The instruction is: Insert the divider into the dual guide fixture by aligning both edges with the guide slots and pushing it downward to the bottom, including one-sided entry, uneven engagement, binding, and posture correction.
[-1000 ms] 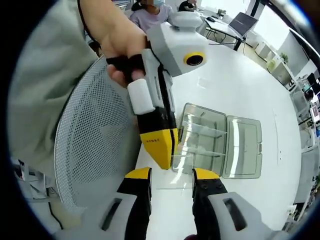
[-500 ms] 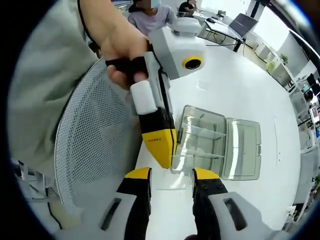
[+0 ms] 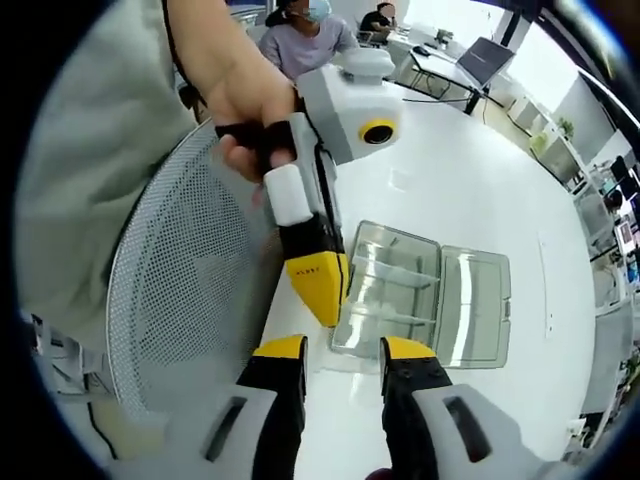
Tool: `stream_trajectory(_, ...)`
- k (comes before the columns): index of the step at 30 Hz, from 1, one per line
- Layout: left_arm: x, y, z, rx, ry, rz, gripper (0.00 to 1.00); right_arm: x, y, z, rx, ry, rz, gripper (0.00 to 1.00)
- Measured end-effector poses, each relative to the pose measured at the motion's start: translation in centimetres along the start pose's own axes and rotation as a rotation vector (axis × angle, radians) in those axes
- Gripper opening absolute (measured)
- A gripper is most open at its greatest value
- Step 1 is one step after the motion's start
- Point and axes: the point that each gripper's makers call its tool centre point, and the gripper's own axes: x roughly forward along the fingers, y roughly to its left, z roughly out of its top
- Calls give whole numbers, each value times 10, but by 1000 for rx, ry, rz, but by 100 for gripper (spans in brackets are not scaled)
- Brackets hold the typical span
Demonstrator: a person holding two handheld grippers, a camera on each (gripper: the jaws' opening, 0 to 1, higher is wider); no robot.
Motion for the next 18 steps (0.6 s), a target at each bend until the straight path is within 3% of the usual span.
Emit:
stream_trajectory(5,-3,0,-2,82,37,-7,0,-5,-6,1,41,-30,9,21)
stream_trajectory(13,-6,-8,-2,298,72,-41,0,-8,-4,2,87,-58,79,13)
stream_trajectory(18,-5,-13,-4,370,89,-54,0,-8,2,4,113,-70,144,9)
